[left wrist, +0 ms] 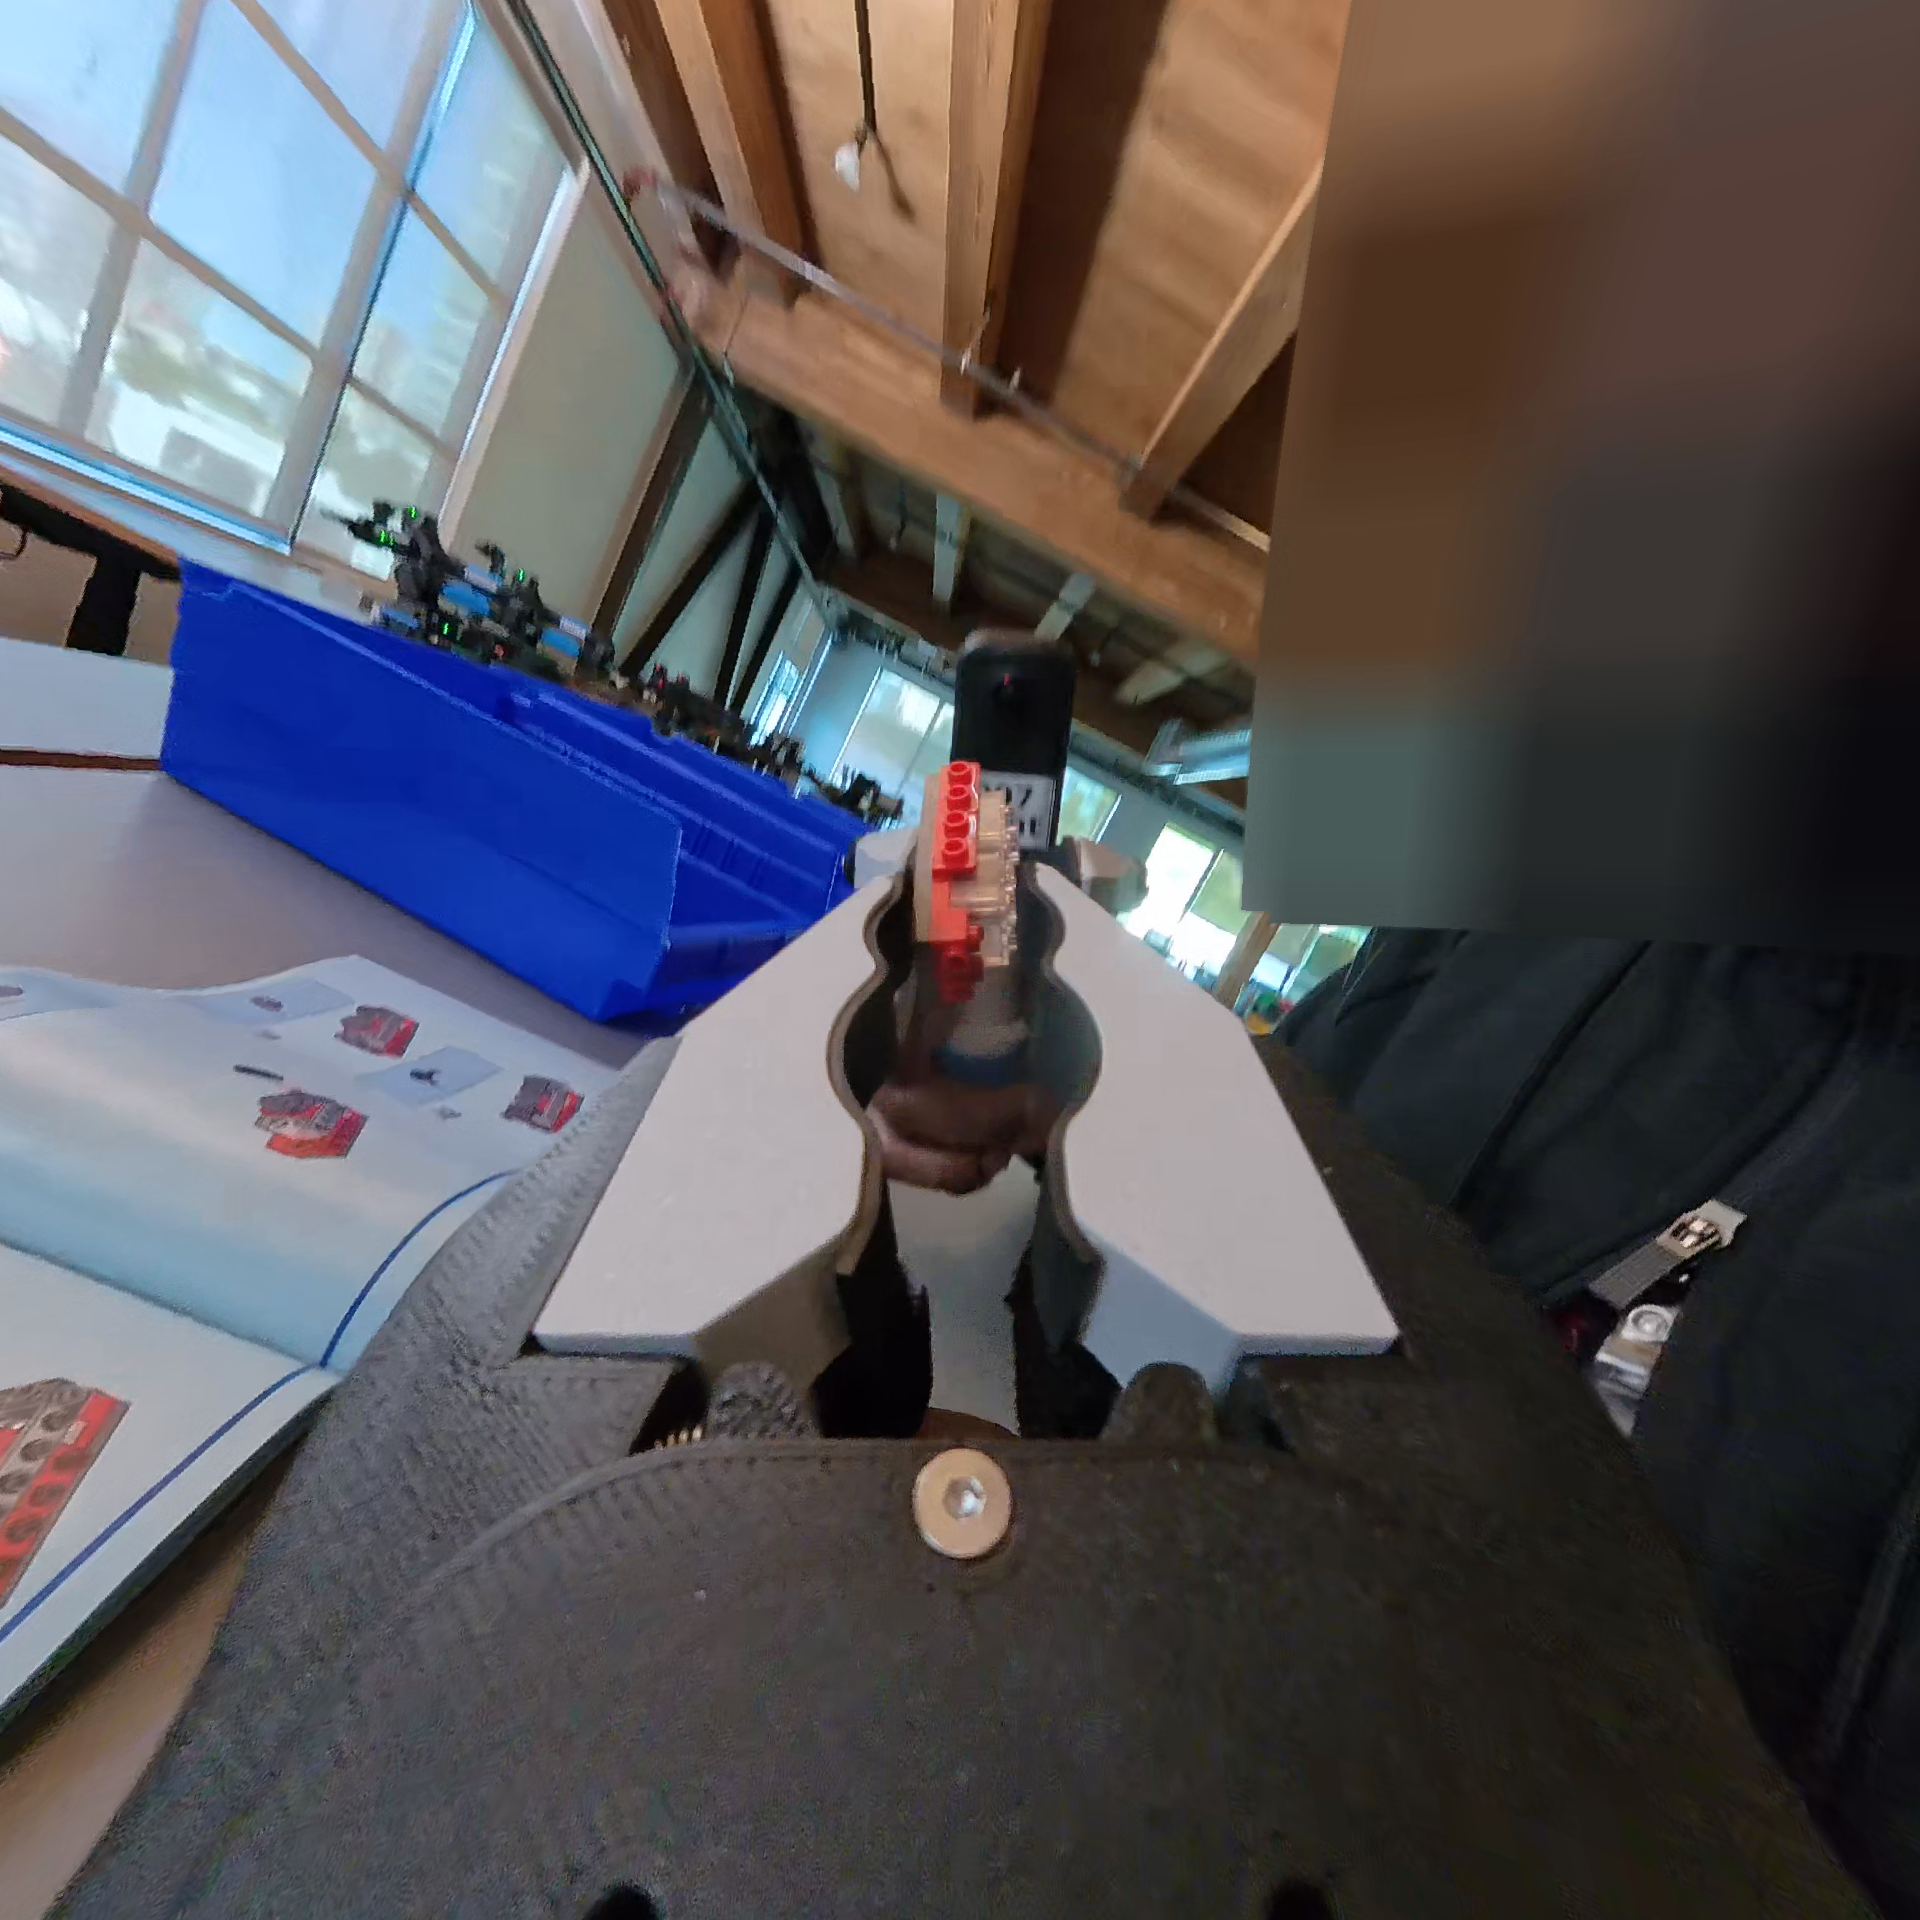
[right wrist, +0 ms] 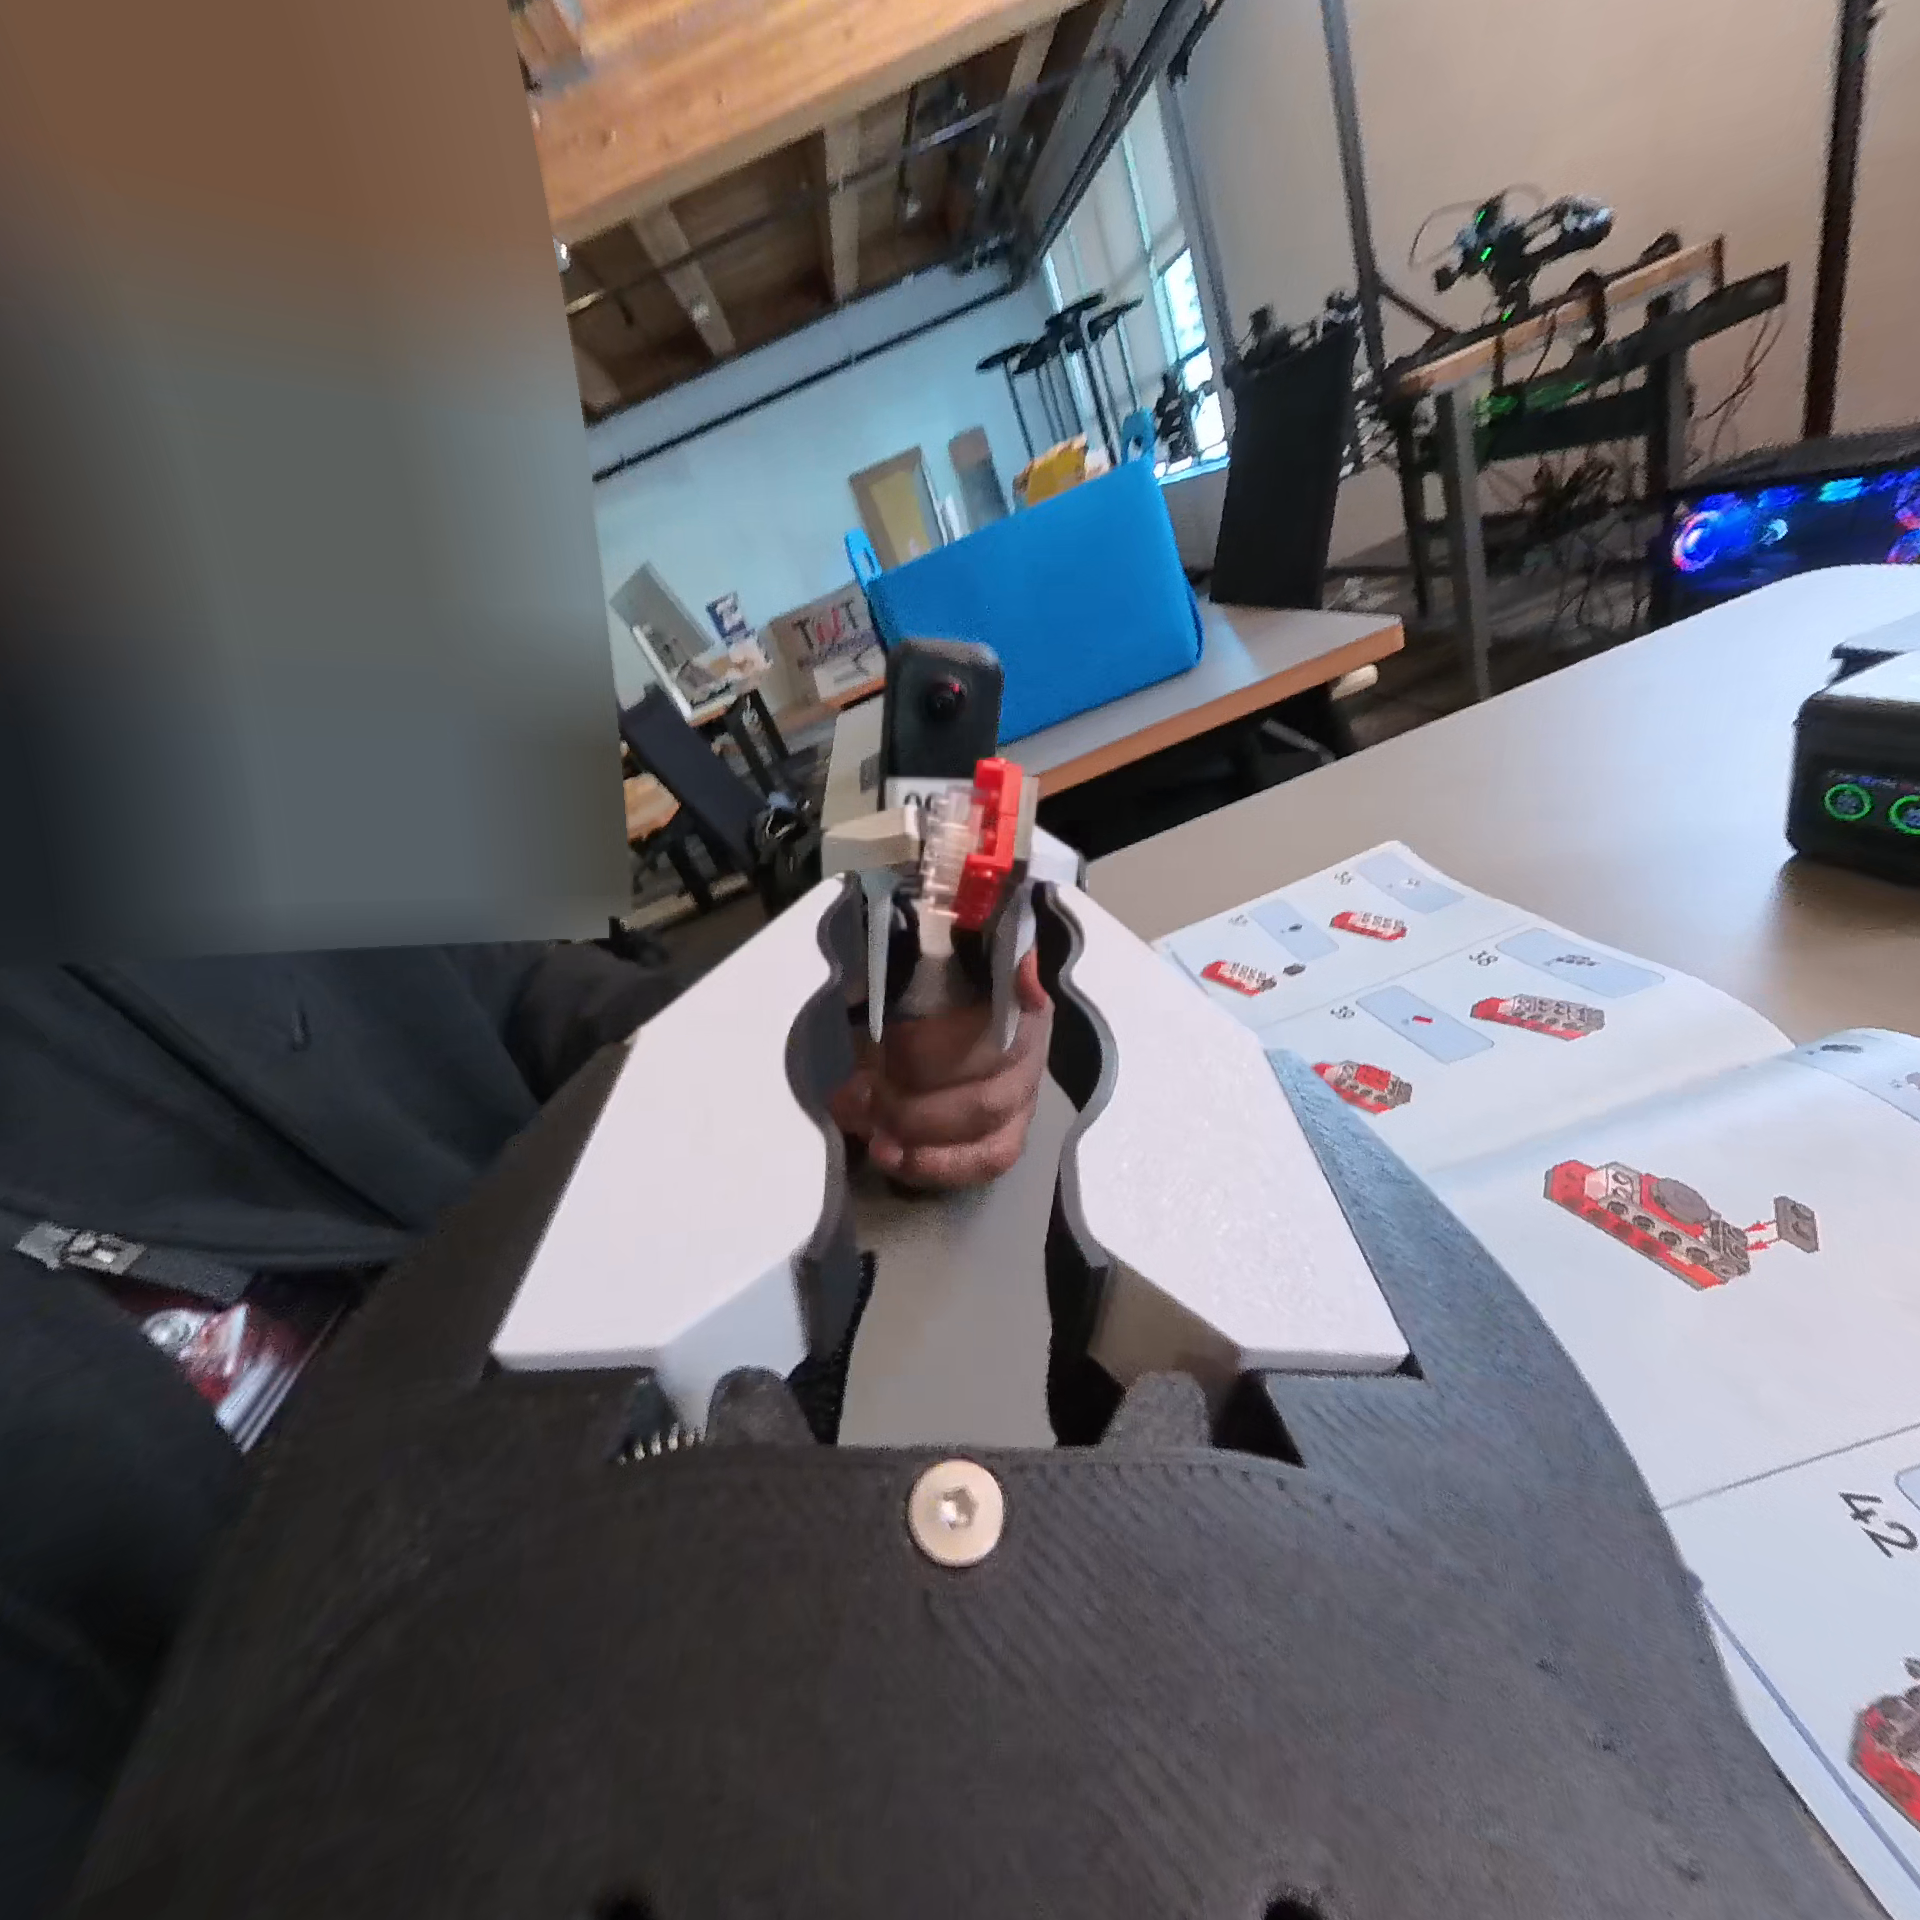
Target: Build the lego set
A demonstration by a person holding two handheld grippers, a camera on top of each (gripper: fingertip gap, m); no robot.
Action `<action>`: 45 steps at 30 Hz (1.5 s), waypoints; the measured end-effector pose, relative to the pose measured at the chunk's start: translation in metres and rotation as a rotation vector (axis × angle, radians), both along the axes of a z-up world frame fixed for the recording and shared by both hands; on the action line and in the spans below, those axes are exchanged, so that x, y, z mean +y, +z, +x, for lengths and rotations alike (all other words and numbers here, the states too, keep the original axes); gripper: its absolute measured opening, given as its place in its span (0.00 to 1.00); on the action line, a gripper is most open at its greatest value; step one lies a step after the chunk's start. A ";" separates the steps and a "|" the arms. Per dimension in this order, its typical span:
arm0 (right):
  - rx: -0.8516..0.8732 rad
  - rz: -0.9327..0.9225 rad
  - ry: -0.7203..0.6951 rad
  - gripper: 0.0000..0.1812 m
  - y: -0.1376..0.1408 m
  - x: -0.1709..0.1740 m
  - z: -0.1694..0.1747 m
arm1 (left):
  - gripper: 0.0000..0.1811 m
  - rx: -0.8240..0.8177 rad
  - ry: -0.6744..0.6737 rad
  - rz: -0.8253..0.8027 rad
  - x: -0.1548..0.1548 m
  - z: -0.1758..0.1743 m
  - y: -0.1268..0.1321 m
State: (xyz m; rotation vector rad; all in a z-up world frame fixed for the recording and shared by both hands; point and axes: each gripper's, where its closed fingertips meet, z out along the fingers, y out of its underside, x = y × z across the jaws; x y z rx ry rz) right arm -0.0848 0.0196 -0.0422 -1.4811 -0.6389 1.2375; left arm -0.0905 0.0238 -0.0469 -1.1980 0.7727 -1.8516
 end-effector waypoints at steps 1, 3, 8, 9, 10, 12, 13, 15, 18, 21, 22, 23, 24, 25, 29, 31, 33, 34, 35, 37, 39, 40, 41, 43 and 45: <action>0.015 0.007 -0.018 0.18 0.002 0.001 0.000 | 0.10 -0.024 0.006 -0.011 0.001 -0.001 0.003; 0.033 0.010 -0.052 0.18 0.005 0.003 -0.001 | 0.10 -0.043 0.017 -0.006 0.001 0.000 0.004; 0.096 0.023 -0.098 0.15 0.012 0.003 -0.001 | 0.10 -0.101 0.014 0.004 -0.008 0.006 0.009; 0.107 0.032 -0.106 0.13 0.014 0.003 0.000 | 0.11 -0.113 0.009 0.000 -0.009 0.006 0.010; 0.114 0.041 -0.109 0.11 0.016 0.002 0.001 | 0.10 -0.119 0.003 -0.003 -0.010 0.007 0.011; 0.120 0.054 -0.115 0.10 0.017 0.001 0.001 | 0.10 -0.122 -0.007 -0.010 -0.011 0.009 0.010; 0.122 0.060 -0.117 0.10 0.018 0.000 0.001 | 0.10 -0.129 -0.014 -0.014 -0.012 0.009 0.010; 0.119 0.079 -0.126 0.10 0.018 -0.001 0.001 | 0.10 -0.138 -0.025 -0.019 -0.013 0.009 0.011; 0.104 0.104 -0.134 0.10 0.019 -0.003 0.000 | 0.11 -0.151 -0.046 -0.024 -0.014 0.008 0.011; 0.084 0.120 -0.145 0.10 0.018 -0.003 0.000 | 0.10 -0.153 -0.058 -0.026 -0.015 0.008 0.011; 0.082 0.121 -0.145 0.10 0.018 -0.003 0.000 | 0.10 -0.154 -0.061 -0.029 -0.015 0.008 0.011; 0.078 0.123 -0.146 0.10 0.018 -0.003 0.000 | 0.10 -0.155 -0.064 -0.031 -0.015 0.008 0.011; 0.074 0.125 -0.148 0.10 0.018 -0.003 0.000 | 0.10 -0.155 -0.067 -0.032 -0.015 0.008 0.010; 0.072 0.126 -0.149 0.10 0.018 -0.003 0.000 | 0.10 -0.155 -0.070 -0.034 -0.015 0.008 0.010; 0.066 0.132 -0.150 0.10 0.018 -0.004 0.000 | 0.10 -0.156 -0.078 -0.032 -0.016 0.008 0.010; 0.073 0.116 -0.154 0.10 0.017 -0.002 0.000 | 0.10 -0.152 -0.073 -0.038 -0.015 0.009 0.010; 0.076 0.115 -0.151 0.10 0.017 -0.002 0.001 | 0.10 -0.151 -0.075 -0.038 -0.015 0.009 0.009; 0.081 0.108 -0.151 0.10 0.017 -0.001 0.001 | 0.10 -0.150 -0.071 -0.039 -0.015 0.009 0.009; 0.090 0.093 -0.148 0.11 0.016 0.000 0.001 | 0.10 -0.150 -0.069 -0.044 -0.014 0.009 0.009; 0.130 0.047 -0.132 0.10 0.015 0.002 0.002 | 0.10 -0.139 -0.054 -0.049 -0.010 0.010 0.008; 0.165 0.009 -0.108 0.18 0.013 0.004 0.005 | 0.10 -0.131 -0.020 -0.046 -0.006 0.009 0.008; 0.185 0.000 -0.091 0.19 0.014 0.003 0.006 | 0.10 -0.133 -0.004 -0.048 -0.003 0.008 0.009; 0.197 -0.004 -0.084 0.19 0.014 0.003 0.007 | 0.10 -0.127 0.013 -0.044 -0.001 0.007 0.009; 0.155 0.008 -0.101 0.19 0.011 0.006 0.008 | 0.10 -0.102 0.050 -0.006 0.001 0.006 0.008; 0.076 0.062 -0.125 0.20 0.007 0.007 0.010 | 0.10 -0.059 0.083 0.052 0.001 0.007 0.007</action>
